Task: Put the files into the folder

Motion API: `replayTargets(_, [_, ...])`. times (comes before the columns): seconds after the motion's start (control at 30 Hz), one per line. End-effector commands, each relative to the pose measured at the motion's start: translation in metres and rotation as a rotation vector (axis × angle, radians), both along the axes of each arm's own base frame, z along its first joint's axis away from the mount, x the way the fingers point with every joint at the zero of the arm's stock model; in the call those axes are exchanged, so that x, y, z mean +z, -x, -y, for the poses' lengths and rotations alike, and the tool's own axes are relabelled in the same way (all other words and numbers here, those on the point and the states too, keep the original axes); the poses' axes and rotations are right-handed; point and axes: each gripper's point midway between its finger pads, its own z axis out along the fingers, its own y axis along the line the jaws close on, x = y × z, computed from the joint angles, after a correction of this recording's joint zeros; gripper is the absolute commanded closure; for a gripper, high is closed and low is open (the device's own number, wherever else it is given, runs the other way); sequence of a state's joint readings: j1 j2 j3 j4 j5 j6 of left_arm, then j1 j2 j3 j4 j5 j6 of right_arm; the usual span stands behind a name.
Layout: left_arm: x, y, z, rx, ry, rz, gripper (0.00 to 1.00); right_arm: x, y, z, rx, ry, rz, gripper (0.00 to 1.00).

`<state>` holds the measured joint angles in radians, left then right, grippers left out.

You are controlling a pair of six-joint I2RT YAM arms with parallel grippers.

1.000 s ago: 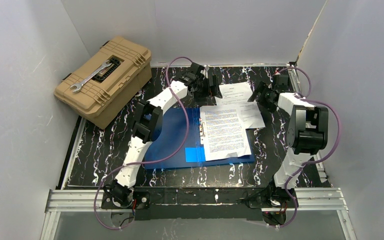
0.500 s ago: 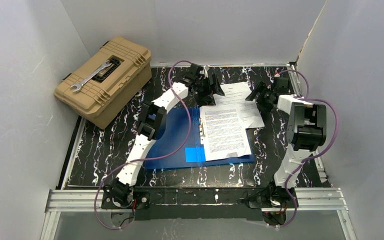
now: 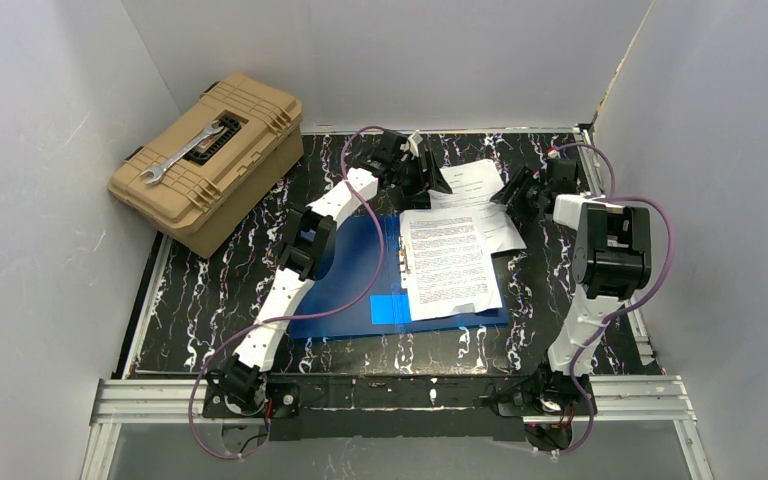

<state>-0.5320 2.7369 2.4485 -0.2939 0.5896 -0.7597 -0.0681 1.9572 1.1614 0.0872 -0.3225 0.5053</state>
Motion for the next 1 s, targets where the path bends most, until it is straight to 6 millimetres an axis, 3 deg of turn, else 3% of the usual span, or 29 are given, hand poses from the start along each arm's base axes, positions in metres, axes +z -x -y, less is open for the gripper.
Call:
replayTargets(0.0, [-0.028, 0.015, -0.001, -0.03, -0.029, -0.078, 0.33, -0.032, 0.017, -0.004, 0.006, -0.026, -0.093, 0.35])
replayTargets(0.53, [-0.035, 0.019, 0.0, -0.046, -0.025, -0.092, 0.36, -0.035, 0.016, 0.004, -0.006, 0.009, -0.1, 0.97])
replayTargets(0.77, [-0.026, 0.02, -0.008, -0.043, -0.053, -0.064, 0.29, -0.021, 0.016, 0.019, -0.016, 0.106, -0.096, 0.99])
replayTargets(0.97, [0.008, 0.013, -0.027, -0.016, -0.106, 0.039, 0.15, -0.01, 0.017, 0.029, -0.042, 0.17, -0.094, 0.99])
